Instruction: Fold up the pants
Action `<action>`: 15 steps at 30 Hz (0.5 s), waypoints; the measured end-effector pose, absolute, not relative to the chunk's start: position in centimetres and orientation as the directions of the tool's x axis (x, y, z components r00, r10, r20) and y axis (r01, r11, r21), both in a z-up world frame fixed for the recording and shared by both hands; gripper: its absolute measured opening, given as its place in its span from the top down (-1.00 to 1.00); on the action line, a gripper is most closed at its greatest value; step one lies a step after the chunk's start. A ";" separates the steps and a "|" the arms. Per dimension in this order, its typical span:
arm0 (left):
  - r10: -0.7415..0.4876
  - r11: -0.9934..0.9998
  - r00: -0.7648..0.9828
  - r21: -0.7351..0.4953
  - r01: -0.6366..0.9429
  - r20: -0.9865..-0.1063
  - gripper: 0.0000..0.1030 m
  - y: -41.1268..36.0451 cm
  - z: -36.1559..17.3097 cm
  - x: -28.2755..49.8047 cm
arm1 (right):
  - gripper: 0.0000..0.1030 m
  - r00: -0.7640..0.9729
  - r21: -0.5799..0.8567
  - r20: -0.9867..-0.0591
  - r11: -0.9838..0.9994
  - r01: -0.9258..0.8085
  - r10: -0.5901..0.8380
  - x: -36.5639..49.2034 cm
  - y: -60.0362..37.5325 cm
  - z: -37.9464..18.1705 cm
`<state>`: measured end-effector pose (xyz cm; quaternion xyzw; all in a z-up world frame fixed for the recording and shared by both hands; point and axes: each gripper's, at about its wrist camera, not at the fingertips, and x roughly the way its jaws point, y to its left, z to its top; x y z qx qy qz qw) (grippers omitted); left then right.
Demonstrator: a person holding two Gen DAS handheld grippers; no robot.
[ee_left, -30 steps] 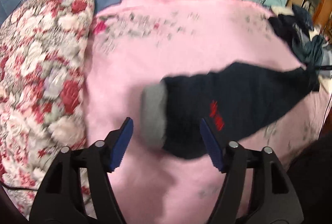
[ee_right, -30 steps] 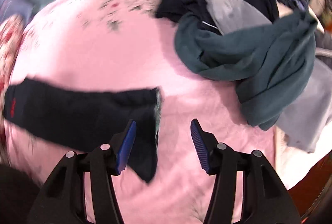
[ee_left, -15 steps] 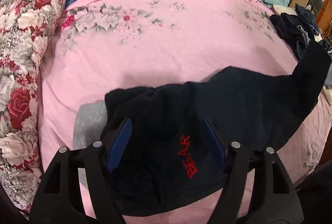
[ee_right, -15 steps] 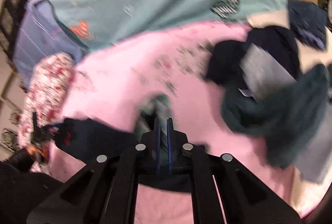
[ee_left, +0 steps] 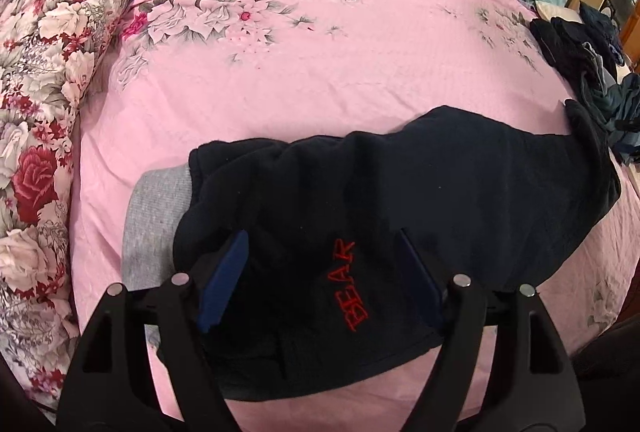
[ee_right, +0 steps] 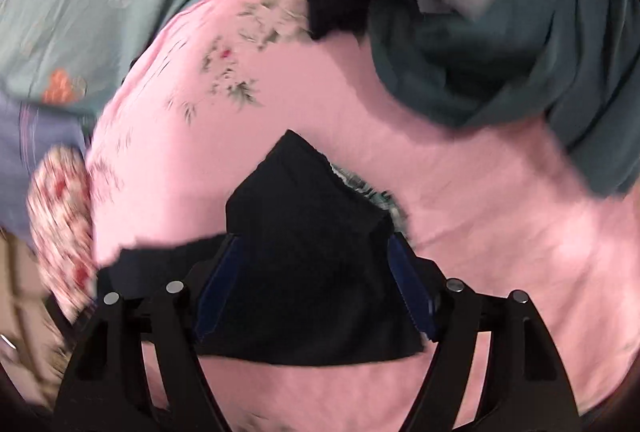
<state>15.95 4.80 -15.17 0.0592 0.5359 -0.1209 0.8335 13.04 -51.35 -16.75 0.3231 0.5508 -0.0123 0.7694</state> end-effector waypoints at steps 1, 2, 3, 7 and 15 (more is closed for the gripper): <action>-0.139 0.964 0.399 -0.031 0.264 -0.906 -0.53 4.7 -15.0 15.7 | -0.46 0.375 0.491 -0.859 0.771 0.405 0.350 13.6 -51.3 -17.8; -0.141 0.964 0.400 -0.034 0.264 -0.906 -0.55 4.6 -14.9 15.5 | -0.40 0.362 0.480 -0.867 0.769 0.422 0.343 13.7 -51.2 -18.5; -0.140 0.964 0.400 -0.032 0.264 -0.906 -0.57 4.6 -14.9 15.4 | -0.28 0.346 0.448 -0.885 0.775 0.447 0.312 14.1 -50.9 -19.0; -0.117 0.964 0.399 -0.007 0.267 -0.910 -0.58 4.4 -15.0 15.4 | 0.83 0.301 0.406 -0.909 0.769 0.493 0.287 14.8 -50.6 -20.9; -0.120 0.969 0.409 -0.017 0.246 -0.905 -0.59 5.6 -14.9 16.2 | 0.85 0.529 0.545 -0.805 0.687 0.481 0.269 6.7 -52.3 -14.2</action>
